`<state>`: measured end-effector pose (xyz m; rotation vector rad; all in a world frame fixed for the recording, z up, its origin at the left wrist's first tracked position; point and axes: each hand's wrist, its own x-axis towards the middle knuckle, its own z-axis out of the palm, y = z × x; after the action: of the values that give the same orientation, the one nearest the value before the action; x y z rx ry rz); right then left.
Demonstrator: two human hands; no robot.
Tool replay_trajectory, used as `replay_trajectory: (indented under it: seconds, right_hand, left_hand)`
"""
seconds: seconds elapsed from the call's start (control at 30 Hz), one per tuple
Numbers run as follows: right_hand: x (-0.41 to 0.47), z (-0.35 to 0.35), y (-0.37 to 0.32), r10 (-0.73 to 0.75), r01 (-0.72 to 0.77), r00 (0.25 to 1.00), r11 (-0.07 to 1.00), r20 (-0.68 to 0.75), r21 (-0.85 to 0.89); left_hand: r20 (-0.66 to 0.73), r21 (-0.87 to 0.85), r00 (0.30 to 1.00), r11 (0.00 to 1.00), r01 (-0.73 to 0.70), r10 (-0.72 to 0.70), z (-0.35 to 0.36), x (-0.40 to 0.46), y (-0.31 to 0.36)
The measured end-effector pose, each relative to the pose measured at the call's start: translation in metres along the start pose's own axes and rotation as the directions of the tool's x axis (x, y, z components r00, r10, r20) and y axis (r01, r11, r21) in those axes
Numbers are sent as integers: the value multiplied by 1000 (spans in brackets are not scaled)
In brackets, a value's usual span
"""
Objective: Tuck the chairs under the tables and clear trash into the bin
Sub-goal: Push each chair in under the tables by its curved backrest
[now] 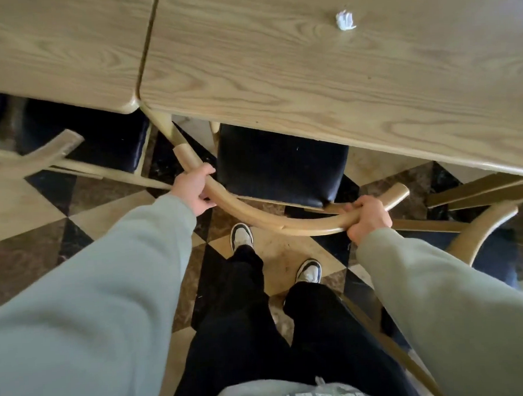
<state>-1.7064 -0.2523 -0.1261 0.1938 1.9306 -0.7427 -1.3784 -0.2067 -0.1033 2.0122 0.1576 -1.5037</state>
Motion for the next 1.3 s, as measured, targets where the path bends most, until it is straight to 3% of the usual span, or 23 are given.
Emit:
replay_trajectory:
  seconds: [0.07, 0.13, 0.3, 0.47, 0.6, 0.77, 0.9, 1.07, 1.2, 1.3]
  right_hand:
    - [1, 4, 0, 0, 3, 999, 999, -50, 45]
    - [-1, 7, -2, 3, 2, 997, 997, -80, 72]
    - [0, 9, -5, -23, 8, 992, 993, -123, -122]
    - [-14, 0, -4, -136, 112, 988, 955, -70, -276]
    - [-26, -8, 0, -227, 215, 974, 892, 18, -398]
    - [-37, -23, 9, -193, 245, 966, 897, 174, -367]
    - [-45, -59, 8, -195, 326, 923, 855, 333, -402]
    - [-57, -128, 1, -146, 328, 838, 905, 527, -272]
    - [-62, -214, -4, -314, 382, 859, 919, 405, -97]
    - [-53, -288, 4, -319, 341, 900, 940, 298, -22]
  left_hand:
    - [-84, -100, 996, 995, -20, 12, 2, 13, 7]
    - [-57, -141, 998, 990, -9, 1, 3, 18, 8]
    - [-13, -3, 1000, 1000, -1, 1, -1, 4, 18]
    - [151, 153, 988, 988, -5, -18, -22, 5, 22]
    - [205, 287, 979, 957, -49, -11, -33, -2, 32]
    - [148, 451, 989, 889, -84, 18, -38, -23, 25]
    - [156, 501, 987, 859, -103, 27, -30, -50, -1]
    - [243, 535, 970, 834, -135, 2, 10, -97, -44]
    - [387, 546, 922, 799, -252, 27, 80, -142, -78]
    - [487, 575, 873, 740, -350, 34, 140, -180, -103]
